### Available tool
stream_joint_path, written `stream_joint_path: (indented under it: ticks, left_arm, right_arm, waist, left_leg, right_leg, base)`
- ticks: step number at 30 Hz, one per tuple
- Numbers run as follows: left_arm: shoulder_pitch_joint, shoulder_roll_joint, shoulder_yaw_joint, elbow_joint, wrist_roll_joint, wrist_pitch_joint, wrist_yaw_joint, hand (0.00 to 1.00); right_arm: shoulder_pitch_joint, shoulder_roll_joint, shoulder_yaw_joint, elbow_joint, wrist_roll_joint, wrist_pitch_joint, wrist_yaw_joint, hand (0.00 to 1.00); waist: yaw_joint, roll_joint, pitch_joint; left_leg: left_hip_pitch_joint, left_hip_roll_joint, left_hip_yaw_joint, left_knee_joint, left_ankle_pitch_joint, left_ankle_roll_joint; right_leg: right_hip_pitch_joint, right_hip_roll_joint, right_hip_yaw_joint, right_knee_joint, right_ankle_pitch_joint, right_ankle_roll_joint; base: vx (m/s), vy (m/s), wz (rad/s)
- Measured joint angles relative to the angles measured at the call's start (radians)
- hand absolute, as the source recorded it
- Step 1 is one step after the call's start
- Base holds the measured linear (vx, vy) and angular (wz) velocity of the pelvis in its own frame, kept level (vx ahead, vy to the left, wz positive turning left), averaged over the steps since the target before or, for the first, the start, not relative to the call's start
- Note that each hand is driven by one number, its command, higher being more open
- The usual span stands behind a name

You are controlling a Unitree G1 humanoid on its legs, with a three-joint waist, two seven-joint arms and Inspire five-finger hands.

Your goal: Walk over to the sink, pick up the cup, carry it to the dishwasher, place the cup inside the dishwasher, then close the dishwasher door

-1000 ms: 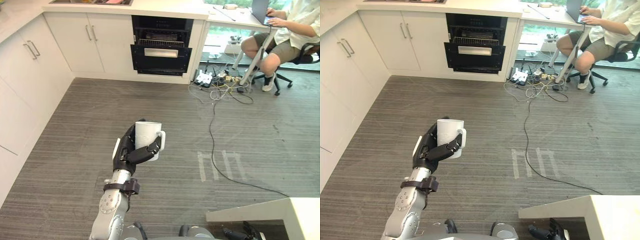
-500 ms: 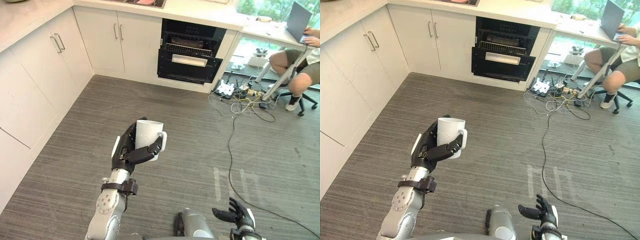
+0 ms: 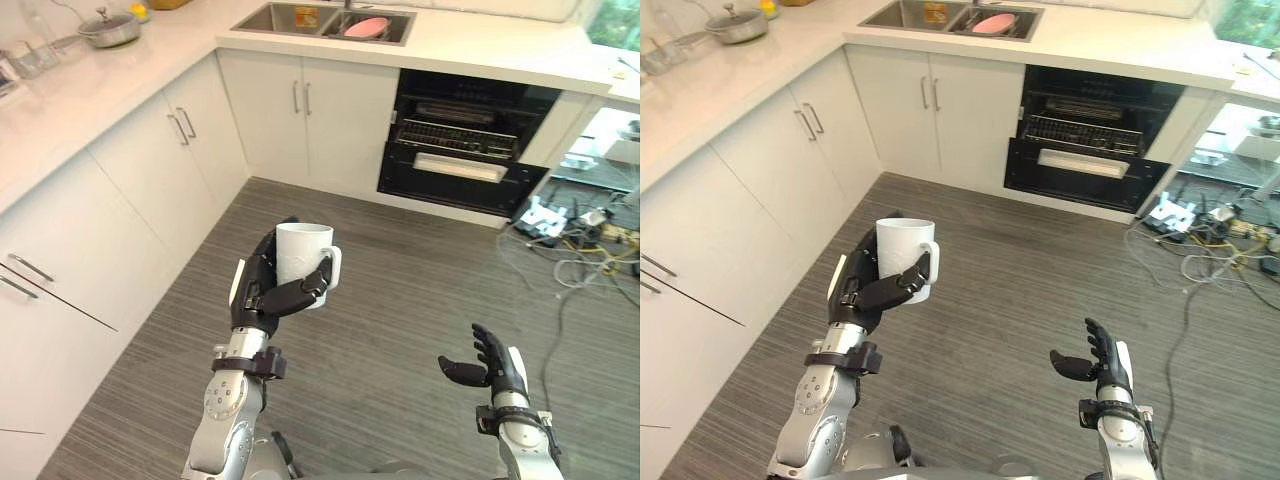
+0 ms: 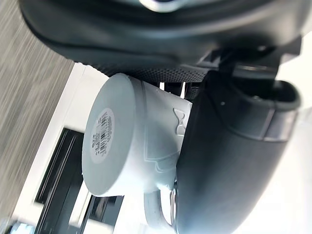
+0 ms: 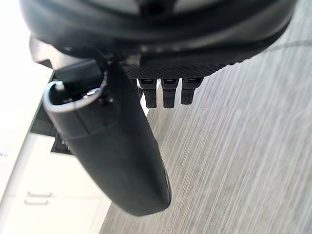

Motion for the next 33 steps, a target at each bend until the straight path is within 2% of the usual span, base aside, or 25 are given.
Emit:
stream_joint_path:
  ticks: [1, 2, 3, 4, 5, 6, 7, 8, 9, 10, 12, 14, 15, 17, 18, 19, 20, 21, 22, 23, 25, 26, 28, 30, 33]
  left_arm:
    - [0.008, -0.004, 0.004, -0.028, 0.000, -0.003, 0.004, 0.30]
    - [0.007, -0.009, 0.005, -0.037, 0.000, -0.004, 0.007, 0.30]
    - [0.007, -0.012, 0.003, -0.049, 0.001, -0.004, 0.017, 0.30]
    - [0.005, -0.020, 0.014, -0.061, 0.001, -0.004, 0.023, 0.30]
    - [0.004, -0.021, 0.013, -0.061, 0.001, -0.004, 0.023, 0.30]
    - [0.003, -0.016, 0.007, -0.060, 0.002, -0.002, 0.024, 0.30]
    - [0.001, 0.003, -0.003, -0.060, 0.002, -0.001, 0.024, 0.30]
    - [0.000, 0.020, -0.006, -0.059, 0.002, 0.000, 0.024, 0.30]
    - [0.000, 0.042, -0.007, -0.058, 0.004, 0.001, 0.024, 0.30]
    - [0.003, 0.048, -0.006, -0.056, 0.009, 0.002, 0.032, 0.30]
    - [0.001, 0.044, -0.011, -0.056, 0.009, 0.000, 0.038, 0.30]
    - [-0.007, 0.049, -0.034, -0.055, 0.010, -0.007, 0.038, 0.30]
    - [-0.017, 0.047, -0.056, -0.054, 0.010, -0.007, 0.037, 0.30]
    - [-0.044, 0.047, -0.086, -0.048, 0.010, -0.007, 0.034, 0.30]
    - [-0.052, 0.046, -0.094, -0.047, 0.010, -0.007, 0.034, 0.30]
    - [-0.048, 0.041, -0.107, -0.035, 0.011, -0.007, 0.037, 0.30]
    - [-0.049, 0.034, -0.111, -0.015, 0.012, -0.010, 0.034, 0.30]
    - [-0.055, 0.010, -0.113, 0.008, 0.012, -0.005, 0.034, 0.30]
    - [-0.065, 0.002, -0.115, 0.018, 0.012, -0.005, 0.034, 0.30]
    - [-0.089, -0.018, -0.113, 0.061, 0.012, -0.003, 0.035, 0.30]
    - [-0.084, -0.032, -0.117, 0.086, 0.012, -0.002, 0.036, 0.30]
    - [-0.071, -0.029, -0.129, 0.077, 0.012, -0.003, 0.035, 0.30]
    - [-0.063, -0.030, -0.142, 0.057, 0.012, -0.009, 0.030, 0.30]
    - [-0.062, -0.030, -0.141, 0.055, 0.012, -0.012, 0.029, 0.30]
    - [-0.036, -0.032, -0.137, 0.040, 0.017, -0.012, 0.030, 0.30]
  right_arm:
    - [0.010, -0.003, 0.002, 0.006, 0.000, 0.000, 0.000, 0.90]
    - [0.013, -0.002, 0.005, 0.014, 0.000, 0.001, 0.000, 0.90]
    - [0.013, -0.002, 0.013, 0.027, 0.000, 0.005, 0.000, 0.90]
    - [0.024, 0.001, 0.013, 0.028, 0.001, 0.008, 0.000, 0.90]
    - [0.026, 0.002, 0.013, 0.029, 0.001, 0.008, 0.000, 0.90]
    - [0.033, 0.009, 0.012, 0.034, 0.001, 0.009, -0.001, 0.90]
    - [0.035, 0.026, 0.012, 0.035, 0.001, 0.010, -0.001, 0.90]
    - [0.036, 0.037, 0.012, 0.036, 0.001, 0.010, -0.001, 0.90]
    - [0.032, 0.055, 0.013, 0.038, 0.001, 0.010, -0.001, 0.90]
    - [0.024, 0.068, 0.017, 0.039, 0.001, 0.010, 0.000, 0.90]
    - [0.011, 0.071, 0.046, 0.039, 0.000, 0.009, 0.002, 0.90]
    - [0.002, 0.071, 0.079, 0.022, 0.000, 0.006, 0.002, 0.90]
    - [0.002, 0.071, 0.085, 0.004, 0.000, 0.003, 0.003, 0.90]
    - [-0.003, 0.069, 0.086, -0.030, 0.000, 0.003, 0.003, 0.90]
    - [-0.005, 0.067, 0.090, -0.046, 0.000, 0.004, 0.003, 0.90]
    - [0.009, 0.062, 0.093, -0.069, -0.001, 0.003, 0.001, 0.90]
    - [0.016, 0.049, 0.092, -0.081, -0.003, 0.004, -0.001, 0.90]
    - [0.012, 0.040, 0.090, -0.105, -0.011, 0.013, 0.000, 0.90]
    - [0.014, 0.040, 0.090, -0.126, -0.018, 0.014, 0.001, 0.90]
    - [0.033, 0.039, 0.088, -0.191, -0.022, 0.016, 0.005, 0.90]
    - [0.055, 0.047, 0.085, -0.265, -0.021, 0.016, -0.005, 0.90]
    - [0.077, 0.057, 0.081, -0.343, -0.021, 0.006, -0.021, 0.90]
    - [0.075, 0.057, 0.080, -0.426, -0.020, -0.028, -0.032, 0.90]
    - [0.039, 0.061, 0.085, -0.453, -0.020, -0.045, -0.030, 0.90]
    - [0.018, 0.060, 0.097, -0.464, -0.020, -0.054, -0.033, 0.90]
  waist:
    - [0.004, 0.012, -0.003]
    - [0.008, 0.013, -0.004]
    - [0.006, 0.005, 0.000]
    - [-0.002, -0.008, 0.005]
    - [-0.002, -0.009, 0.005]
    - [-0.003, -0.024, 0.010]
    - [-0.008, -0.049, 0.017]
    - [-0.012, -0.060, 0.016]
    - [-0.017, -0.072, 0.013]
    - [-0.017, -0.071, 0.016]
    - [-0.018, -0.057, 0.016]
    - [-0.034, -0.041, 0.017]
    - [-0.049, -0.031, 0.019]
    - [-0.067, -0.015, 0.027]
    - [-0.073, -0.022, 0.022]
    - [-0.087, -0.028, 0.010]
    - [-0.089, -0.001, 0.001]
    - [-0.087, 0.038, -0.009]
    - [-0.087, 0.039, -0.008]
    - [-0.081, 0.046, -0.002]
    - [-0.068, 0.051, 0.007]
    - [-0.055, 0.041, 0.014]
    - [-0.037, 0.036, 0.016]
    - [-0.016, 0.030, 0.019]
    - [-0.004, 0.027, 0.021]
  left_leg:
    - [-0.001, -0.009, -0.036, -0.129, 0.122, 0.004]
    - [0.001, -0.018, -0.042, -0.113, 0.185, 0.026]
    - [-0.015, -0.030, -0.050, -0.055, 0.189, 0.067]
    - [-0.054, -0.049, -0.052, 0.054, 0.096, 0.102]
    - [-0.057, -0.053, -0.051, 0.070, 0.080, 0.104]
    - [-0.045, -0.084, -0.044, 0.111, 0.004, 0.118]
    - [-0.004, -0.124, -0.039, 0.107, -0.031, 0.121]
    - [0.020, -0.142, -0.043, 0.099, -0.047, 0.125]
    - [0.061, -0.164, -0.046, 0.076, -0.071, 0.138]
    - [0.134, -0.178, -0.046, 0.025, -0.079, 0.152]
    - [0.262, -0.184, -0.043, -0.084, -0.081, 0.149]
    - [0.381, -0.181, -0.042, -0.189, -0.070, 0.125]
    - [0.449, -0.178, -0.043, -0.242, -0.070, 0.112]
    - [0.528, -0.168, -0.041, -0.299, -0.092, 0.072]
    - [0.581, -0.174, -0.024, -0.318, -0.118, 0.030]
    - [0.636, -0.181, -0.020, -0.313, -0.141, -0.007]
    - [0.649, -0.167, -0.021, -0.297, -0.151, -0.022]
    - [0.620, -0.111, -0.021, -0.174, -0.152, -0.037]
    - [0.585, -0.094, -0.021, -0.073, -0.136, -0.058]
    - [0.487, -0.014, -0.033, 0.241, -0.024, -0.065]
    - [0.422, 0.061, -0.043, 0.494, -0.019, -0.061]
    - [0.367, 0.074, -0.049, 0.598, -0.036, -0.053]
    - [0.269, 0.070, -0.035, 0.603, -0.069, -0.017]
    - [0.188, 0.057, -0.025, 0.483, -0.099, 0.007]
    - [0.125, -0.057, -0.189, 0.068, -0.075, -0.023]
  right_leg:
    - [0.032, 0.000, 0.002, -0.016, -0.026, 0.042]
    - [0.047, -0.015, 0.003, -0.017, -0.038, 0.060]
    - [0.060, -0.036, 0.002, -0.010, -0.043, 0.066]
    - [0.050, -0.068, 0.005, 0.048, -0.043, 0.066]
    - [0.044, -0.075, 0.009, 0.068, -0.043, 0.066]
    - [-0.016, -0.113, 0.042, 0.241, -0.038, 0.074]
    - [-0.092, -0.150, 0.093, 0.447, 0.012, 0.147]
    - [-0.140, -0.156, 0.129, 0.557, 0.054, 0.217]
    - [-0.219, -0.146, 0.168, 0.733, 0.042, 0.232]
    - [-0.315, -0.120, 0.179, 0.900, -0.008, 0.181]
    - [-0.439, -0.066, 0.137, 0.953, -0.074, 0.101]
    - [-0.547, -0.012, 0.068, 0.857, -0.118, 0.046]
    - [-0.609, 0.011, 0.017, 0.730, -0.125, 0.030]
    - [-0.676, 0.050, -0.035, 0.456, -0.064, 0.011]
    - [-0.689, 0.076, -0.057, 0.260, 0.073, -0.023]
    - [-0.683, 0.084, -0.038, 0.256, 0.269, -0.081]
    - [-0.690, 0.093, -0.033, 0.303, 0.265, -0.070]
    - [-0.692, 0.118, -0.041, 0.371, 0.193, -0.084]
    - [-0.686, 0.125, -0.038, 0.394, 0.161, -0.089]
    - [-0.609, 0.148, -0.037, 0.385, 0.112, -0.104]
    - [-0.463, 0.193, -0.017, 0.297, 0.097, -0.114]
    - [-0.356, 0.205, 0.013, 0.225, 0.094, -0.118]
    - [-0.253, 0.202, 0.075, 0.143, 0.091, -0.116]
    - [-0.194, 0.190, 0.155, 0.113, 0.075, -0.103]
    - [-0.137, 0.152, 0.288, 0.154, -0.016, -0.067]
  base:
    - [0.51, 0.342, -0.08]
    - [0.54, 0.395, -0.11]
    - [0.55, 0.421, 0.09]
    - [0.54, 0.419, 0.16]
    - [0.65, 0.483, 0.24]
    - [0.65, 0.447, 0.22]
    - [0.65, 0.416, 0.27]
    - [0.43, 0.204, 0.30]
    - [0.44, 0.095, 0.18]
    - [0.45, 0.060, 0.09]
    - [0.58, 0.066, -0.09]
    - [0.60, 0.047, -0.05]
    - [0.77, -0.017, 0.12]
    - [0.73, -0.039, 0.12]
    - [0.75, -0.068, 0.09]
    - [0.75, -0.068, 0.10]
    - [0.79, -0.133, -0.07]
    - [0.59, -0.132, -0.17]
    - [0.87, -0.192, -0.27]
    - [0.67, -0.153, -0.18]
    - [0.63, -0.128, -0.45]
    - [0.55, -0.063, -0.78]
    - [0.55, 0.015, -0.88]
    - [0.49, 0.131, -1.05]
    - [0.45, 0.261, -1.10]
